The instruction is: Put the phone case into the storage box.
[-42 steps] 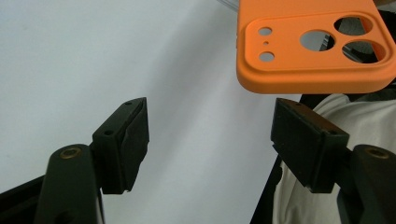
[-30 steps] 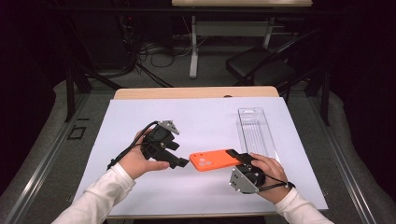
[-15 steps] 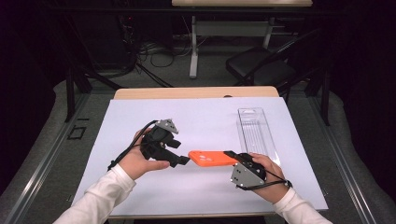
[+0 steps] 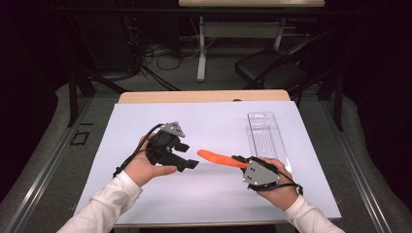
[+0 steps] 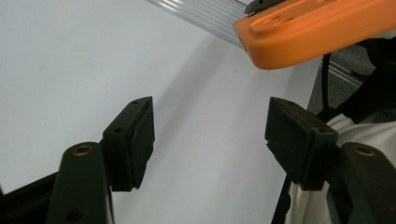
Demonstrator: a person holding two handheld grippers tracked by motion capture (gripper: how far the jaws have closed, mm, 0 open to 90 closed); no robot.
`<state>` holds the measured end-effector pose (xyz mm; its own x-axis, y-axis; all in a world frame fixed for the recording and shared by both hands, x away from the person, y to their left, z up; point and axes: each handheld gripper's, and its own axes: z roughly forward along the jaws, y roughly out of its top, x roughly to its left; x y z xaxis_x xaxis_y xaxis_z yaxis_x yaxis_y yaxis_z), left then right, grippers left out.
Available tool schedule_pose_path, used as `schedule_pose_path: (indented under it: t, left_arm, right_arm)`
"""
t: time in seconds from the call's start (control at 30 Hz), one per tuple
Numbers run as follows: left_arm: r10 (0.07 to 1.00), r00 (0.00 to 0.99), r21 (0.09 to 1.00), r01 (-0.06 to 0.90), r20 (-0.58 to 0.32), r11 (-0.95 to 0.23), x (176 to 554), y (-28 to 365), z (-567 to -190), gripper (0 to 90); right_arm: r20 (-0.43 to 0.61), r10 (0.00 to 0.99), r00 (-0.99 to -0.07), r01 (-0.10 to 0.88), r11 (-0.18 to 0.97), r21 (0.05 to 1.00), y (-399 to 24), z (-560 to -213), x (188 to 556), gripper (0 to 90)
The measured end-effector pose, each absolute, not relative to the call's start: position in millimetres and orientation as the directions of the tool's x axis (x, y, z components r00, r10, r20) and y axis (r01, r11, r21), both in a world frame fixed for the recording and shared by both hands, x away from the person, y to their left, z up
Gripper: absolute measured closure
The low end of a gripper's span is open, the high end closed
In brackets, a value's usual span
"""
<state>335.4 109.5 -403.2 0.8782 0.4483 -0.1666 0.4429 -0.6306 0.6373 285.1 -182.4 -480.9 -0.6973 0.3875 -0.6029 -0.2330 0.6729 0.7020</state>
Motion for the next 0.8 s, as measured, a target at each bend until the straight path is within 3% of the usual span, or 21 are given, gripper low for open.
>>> schedule_pose_path:
  t: [0.37, 0.8]
  left_arm:
    - [0.453, 0.868, 0.648, 0.466, -0.203, -0.602, 339.1, 107.7, -405.9, 36.1]
    - [0.488, 0.853, 0.617, 0.488, -0.186, -0.617, 339.8, 105.6, -406.3, 36.2]
  right_arm:
    - [-0.49, 0.414, -0.768, -0.154, 0.622, 0.767, -184.2, -482.5, 292.9, 87.4]
    - [-0.47, 0.415, -0.779, -0.134, 0.622, 0.771, -183.4, -486.2, 296.1, 87.3]
